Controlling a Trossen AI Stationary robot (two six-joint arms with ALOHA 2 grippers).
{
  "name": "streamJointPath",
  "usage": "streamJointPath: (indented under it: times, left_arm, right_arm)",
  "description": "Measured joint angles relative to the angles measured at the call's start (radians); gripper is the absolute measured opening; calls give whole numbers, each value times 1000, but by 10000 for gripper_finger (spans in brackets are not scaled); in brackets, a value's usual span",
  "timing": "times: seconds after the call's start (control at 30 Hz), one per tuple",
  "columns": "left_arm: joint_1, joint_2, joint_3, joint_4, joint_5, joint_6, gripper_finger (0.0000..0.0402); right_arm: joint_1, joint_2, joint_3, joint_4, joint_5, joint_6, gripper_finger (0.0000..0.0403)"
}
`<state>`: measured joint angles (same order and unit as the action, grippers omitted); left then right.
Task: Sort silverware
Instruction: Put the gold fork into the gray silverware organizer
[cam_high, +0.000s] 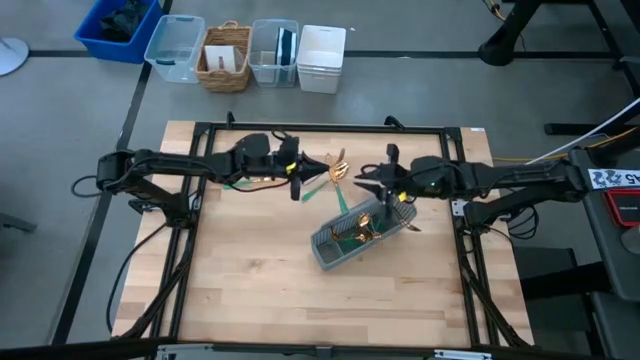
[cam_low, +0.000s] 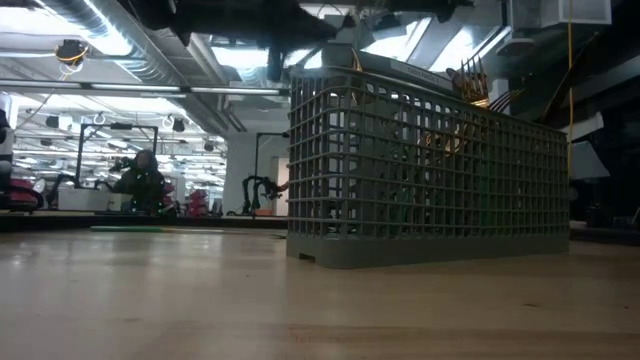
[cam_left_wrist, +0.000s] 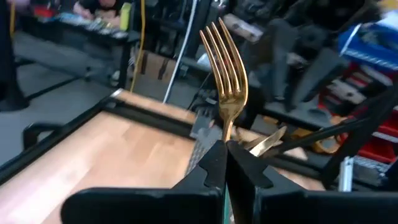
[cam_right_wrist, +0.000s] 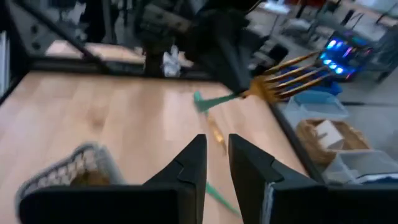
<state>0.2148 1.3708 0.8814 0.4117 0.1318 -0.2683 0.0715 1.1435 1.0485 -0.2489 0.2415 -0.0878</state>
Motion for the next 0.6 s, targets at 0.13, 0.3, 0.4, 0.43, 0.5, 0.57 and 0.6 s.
streamJointPath:
  times: [0.13, 0.3, 0.4, 0.43, 0.5, 0.57, 0.6]
  left_arm:
    - [-27, 0, 0, 53, 11, 6, 0]
    - [-65, 0, 0, 112, 26, 19, 0]
    - [-90, 0, 0, 131, 26, 48, 0]
    - [-98, 0, 0, 138, 26, 62, 0]
    - [-116, 0, 0, 161, 26, 83, 0]
    - [-131, 0, 0, 186, 26, 105, 0]
    - [-139, 0, 0, 198, 26, 120, 0]
  right_arm:
    - [-1, 0, 0, 56, 4, 0, 71]
    - [-1, 0, 0, 105, 3, 0, 71]
    - [-1, 0, 0, 139, 0, 3, 71]
    - [-1, 0, 0, 151, -10, 4, 71]
    - [-1, 0, 0, 176, -26, 5, 71]
    - [-1, 0, 0, 197, -37, 8, 71]
    - [-1, 0, 0, 207, -50, 10, 71]
